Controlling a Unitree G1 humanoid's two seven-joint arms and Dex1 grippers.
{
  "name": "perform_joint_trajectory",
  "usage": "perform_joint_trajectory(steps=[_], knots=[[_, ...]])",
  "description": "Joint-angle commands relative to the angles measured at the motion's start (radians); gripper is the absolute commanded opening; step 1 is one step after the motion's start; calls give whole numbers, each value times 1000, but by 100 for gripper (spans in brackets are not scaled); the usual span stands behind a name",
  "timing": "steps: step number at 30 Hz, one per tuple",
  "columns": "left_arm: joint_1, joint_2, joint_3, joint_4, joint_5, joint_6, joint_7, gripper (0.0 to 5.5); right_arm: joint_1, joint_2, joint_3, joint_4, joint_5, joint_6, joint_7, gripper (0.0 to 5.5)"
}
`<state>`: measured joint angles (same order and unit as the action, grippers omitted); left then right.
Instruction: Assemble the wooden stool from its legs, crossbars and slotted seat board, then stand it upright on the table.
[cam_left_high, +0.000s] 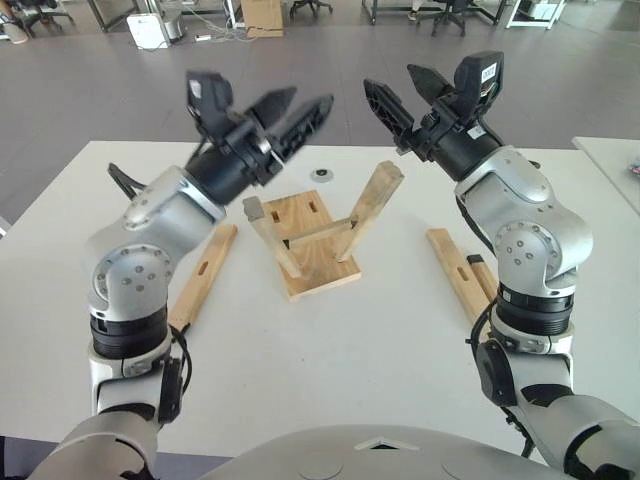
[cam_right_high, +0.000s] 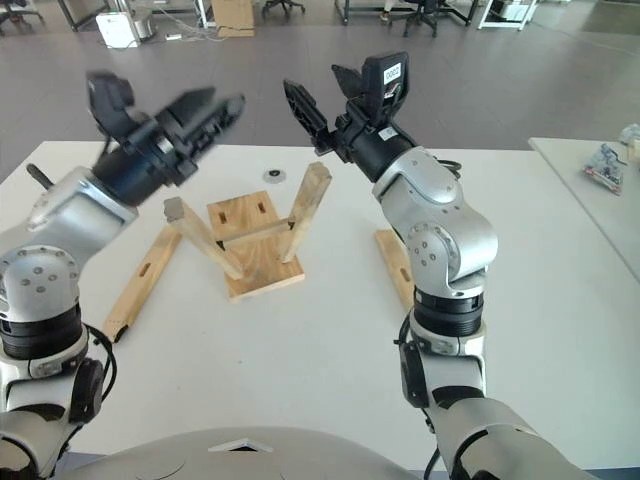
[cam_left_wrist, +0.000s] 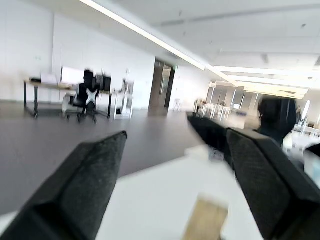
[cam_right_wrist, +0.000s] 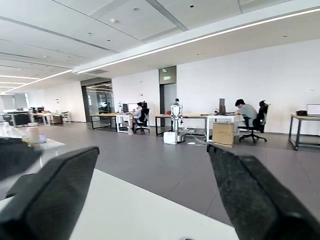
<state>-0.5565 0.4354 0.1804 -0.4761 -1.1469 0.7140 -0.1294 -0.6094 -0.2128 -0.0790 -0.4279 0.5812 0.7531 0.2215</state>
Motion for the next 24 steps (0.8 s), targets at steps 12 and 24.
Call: perform_joint_trajectory(steps=[12, 24], knots=[[-70, 89, 222, 146, 62, -122, -17, 367, 261, -264, 104, 12, -223, -8, 59, 405], [69, 226, -337, 1002, 1034, -713, -344, 367, 294, -275, 14, 173, -366, -226, 52, 405]])
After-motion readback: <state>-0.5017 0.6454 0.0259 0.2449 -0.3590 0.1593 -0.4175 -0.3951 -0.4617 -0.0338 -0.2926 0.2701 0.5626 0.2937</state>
